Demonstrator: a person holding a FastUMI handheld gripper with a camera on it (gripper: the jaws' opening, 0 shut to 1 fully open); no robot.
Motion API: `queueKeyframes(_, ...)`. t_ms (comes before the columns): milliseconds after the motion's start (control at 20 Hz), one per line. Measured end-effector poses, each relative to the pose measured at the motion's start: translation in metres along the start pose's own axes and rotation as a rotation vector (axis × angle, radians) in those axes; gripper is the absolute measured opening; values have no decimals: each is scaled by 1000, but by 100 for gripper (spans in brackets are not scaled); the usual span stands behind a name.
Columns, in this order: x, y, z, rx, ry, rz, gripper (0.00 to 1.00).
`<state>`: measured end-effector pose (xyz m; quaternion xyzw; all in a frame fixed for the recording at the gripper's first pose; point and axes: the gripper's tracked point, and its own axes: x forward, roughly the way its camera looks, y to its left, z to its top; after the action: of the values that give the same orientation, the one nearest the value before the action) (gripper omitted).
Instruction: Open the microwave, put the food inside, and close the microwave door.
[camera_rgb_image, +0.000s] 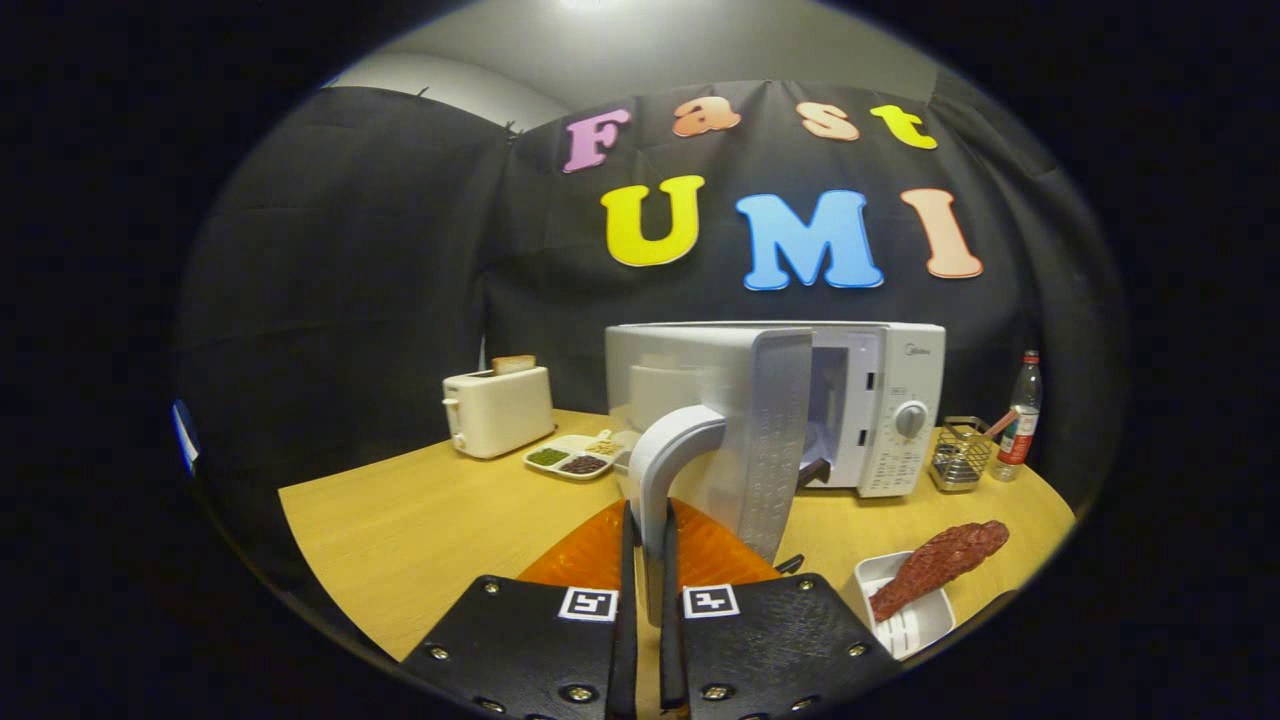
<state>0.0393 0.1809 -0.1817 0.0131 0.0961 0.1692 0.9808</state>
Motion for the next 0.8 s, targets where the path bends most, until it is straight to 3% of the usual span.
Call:
queueKeyframes(200, 1, 30, 4, -103, -90, -169, 9)
queueKeyframes(450, 18, 81, 2, -80, -138, -316, 9)
queueKeyframes(800, 36, 126, 4, 33, -135, -418, 10)
